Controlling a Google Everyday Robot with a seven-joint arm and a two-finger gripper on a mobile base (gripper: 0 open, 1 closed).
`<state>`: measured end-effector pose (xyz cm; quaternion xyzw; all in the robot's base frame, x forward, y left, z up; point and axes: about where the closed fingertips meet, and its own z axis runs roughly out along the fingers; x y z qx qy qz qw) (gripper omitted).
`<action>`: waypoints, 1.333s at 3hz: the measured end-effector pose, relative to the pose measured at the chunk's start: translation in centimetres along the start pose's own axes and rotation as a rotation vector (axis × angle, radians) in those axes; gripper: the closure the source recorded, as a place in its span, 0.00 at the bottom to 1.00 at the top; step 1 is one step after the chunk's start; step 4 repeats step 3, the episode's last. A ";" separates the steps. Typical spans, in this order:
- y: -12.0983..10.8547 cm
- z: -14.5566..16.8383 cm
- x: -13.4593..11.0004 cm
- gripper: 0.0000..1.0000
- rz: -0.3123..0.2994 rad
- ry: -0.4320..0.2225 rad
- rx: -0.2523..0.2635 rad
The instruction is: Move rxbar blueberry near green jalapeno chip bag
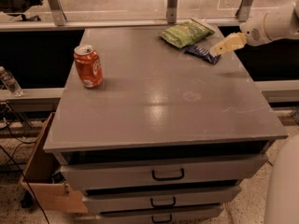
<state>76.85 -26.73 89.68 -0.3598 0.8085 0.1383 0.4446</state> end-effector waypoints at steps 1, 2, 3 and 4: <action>-1.1 -6.5 1.3 0.00 0.030 -0.137 0.016; -1.8 -13.8 2.8 0.00 0.012 -0.257 0.060; -2.1 -15.4 3.9 0.00 0.014 -0.265 0.080; -2.1 -15.4 3.9 0.00 0.014 -0.265 0.080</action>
Offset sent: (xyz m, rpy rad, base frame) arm -0.1603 -0.1759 0.0955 0.2247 -0.3647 -0.0612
